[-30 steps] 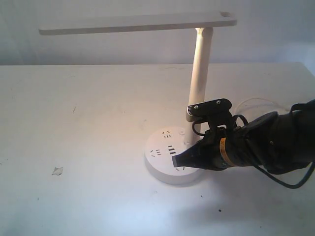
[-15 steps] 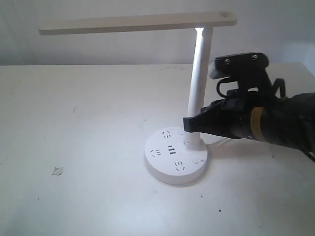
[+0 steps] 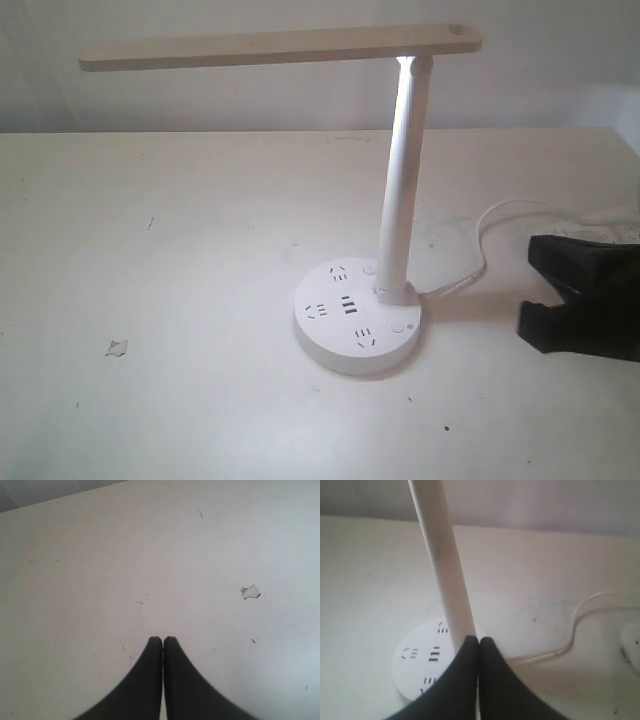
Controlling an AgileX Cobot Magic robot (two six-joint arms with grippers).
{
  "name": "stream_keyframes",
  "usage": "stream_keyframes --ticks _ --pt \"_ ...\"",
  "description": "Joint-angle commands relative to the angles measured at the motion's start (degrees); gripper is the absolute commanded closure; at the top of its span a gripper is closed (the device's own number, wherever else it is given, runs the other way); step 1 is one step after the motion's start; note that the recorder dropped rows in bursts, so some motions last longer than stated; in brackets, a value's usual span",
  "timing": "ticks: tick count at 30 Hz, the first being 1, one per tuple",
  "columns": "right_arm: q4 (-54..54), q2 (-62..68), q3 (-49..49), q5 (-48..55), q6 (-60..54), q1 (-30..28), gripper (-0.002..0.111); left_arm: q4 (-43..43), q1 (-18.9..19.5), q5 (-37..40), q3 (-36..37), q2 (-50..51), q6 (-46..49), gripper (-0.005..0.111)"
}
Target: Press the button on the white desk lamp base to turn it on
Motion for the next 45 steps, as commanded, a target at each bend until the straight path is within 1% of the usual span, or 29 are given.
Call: stream_keyframes --ticks 1,6,10,13,17,20,24,28,34,37,45 --pt "0.0 -13.5 4.3 0.7 0.0 0.3 0.108 0.0 0.0 0.0 0.2 -0.2 -0.1 0.107" --pt "0.0 -31.3 7.2 0.3 2.9 0.3 0.108 0.0 0.0 0.0 0.2 -0.2 -0.1 0.107" --pt "0.0 -40.8 8.3 0.6 2.9 0.3 0.108 0.0 0.0 0.0 0.2 -0.2 -0.1 0.107" --pt "0.0 -40.8 9.1 0.3 3.4 0.3 0.108 0.0 0.0 0.0 0.2 -0.2 -0.1 0.107" --pt "0.0 -40.8 10.7 -3.8 3.4 0.3 0.108 0.4 0.0 -0.1 0.2 -0.2 -0.1 0.107" --pt "0.0 -40.8 13.4 -2.8 0.3 0.3 0.108 0.4 0.0 -0.1 0.2 -0.2 -0.1 0.107" --pt "0.0 -40.8 18.3 -0.3 -0.8 0.3 0.108 0.4 0.0 -0.1 0.2 -0.2 -0.1 0.107" --pt "0.5 -40.8 18.4 -1.2 -0.6 0.3 0.108 0.4 0.0 -0.1 0.2 -0.2 -0.1 0.107" --pt "0.5 -40.8 18.4 -7.1 -0.5 0.3 0.108 0.4 0.0 -0.1 0.2 -0.2 -0.1 0.107" --pt "1.5 -40.8 18.4 -9.1 1.5 0.3 0.108 0.4 0.0 -0.1 0.2 -0.2 -0.1 0.107" --pt "1.5 -40.8 18.4 -9.5 1.5 0.3 0.108 0.4 0.0 -0.1 0.2 -0.2 -0.1 0.107"
